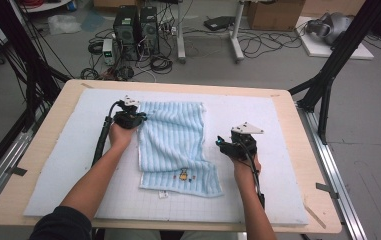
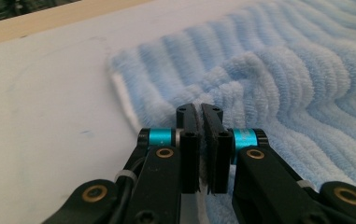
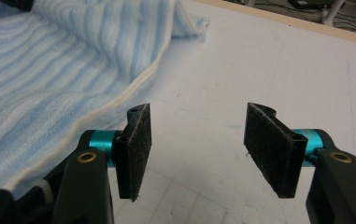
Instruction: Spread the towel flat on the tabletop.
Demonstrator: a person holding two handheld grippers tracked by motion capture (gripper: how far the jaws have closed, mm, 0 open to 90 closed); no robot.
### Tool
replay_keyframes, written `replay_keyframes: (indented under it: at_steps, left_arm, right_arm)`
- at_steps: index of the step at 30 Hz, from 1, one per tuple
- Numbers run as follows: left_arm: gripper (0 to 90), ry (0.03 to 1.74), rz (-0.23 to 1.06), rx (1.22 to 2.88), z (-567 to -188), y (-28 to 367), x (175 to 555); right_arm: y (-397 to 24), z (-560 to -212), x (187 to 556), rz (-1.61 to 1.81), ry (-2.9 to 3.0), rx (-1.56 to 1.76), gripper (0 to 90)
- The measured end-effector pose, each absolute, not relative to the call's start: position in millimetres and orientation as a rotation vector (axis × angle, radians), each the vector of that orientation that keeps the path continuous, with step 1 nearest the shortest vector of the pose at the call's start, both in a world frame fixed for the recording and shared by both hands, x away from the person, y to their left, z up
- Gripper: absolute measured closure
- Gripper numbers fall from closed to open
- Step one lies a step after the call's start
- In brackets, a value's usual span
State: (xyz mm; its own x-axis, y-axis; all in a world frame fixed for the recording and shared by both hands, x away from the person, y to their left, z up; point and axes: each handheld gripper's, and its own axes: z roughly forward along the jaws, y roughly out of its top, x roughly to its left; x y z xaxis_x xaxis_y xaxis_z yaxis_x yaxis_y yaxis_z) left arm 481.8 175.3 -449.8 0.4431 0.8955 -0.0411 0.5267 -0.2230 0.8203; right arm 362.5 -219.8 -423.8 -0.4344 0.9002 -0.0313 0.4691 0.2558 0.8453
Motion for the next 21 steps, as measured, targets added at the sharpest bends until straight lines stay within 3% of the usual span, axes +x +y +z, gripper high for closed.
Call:
replay_keyframes:
  at_steps: [2,5,6,12,16,19,21]
  left_arm:
    - [83.0,1.19,0.587,1.856,-448,179,482]
    - [56.8,1.233,0.529,1.792,-446,183,481]
    - [52.1,1.229,0.516,1.787,-445,183,480]
    - [44.1,1.179,0.464,1.797,-436,181,471]
    - [44.1,1.153,0.475,1.792,-434,180,464]
    - [44.2,1.143,0.468,1.802,-434,181,459]
    - [44.2,1.14,0.457,1.806,-435,182,456]
  right_arm:
    - [-219,-424,363,1.087,2.019,1.233,41.3]
    - [-217,-425,363,1.097,2.032,1.235,41.7]
    - [-216,-425,363,1.104,2.034,1.23,42.2]
    - [-203,-428,365,1.188,2.142,1.164,46.6]
    - [-178,-437,371,1.171,2.236,1.117,50.3]
    - [-161,-444,377,1.067,2.291,1.063,63.0]
    - [-156,-448,384,1.031,2.33,1.046,77.0]
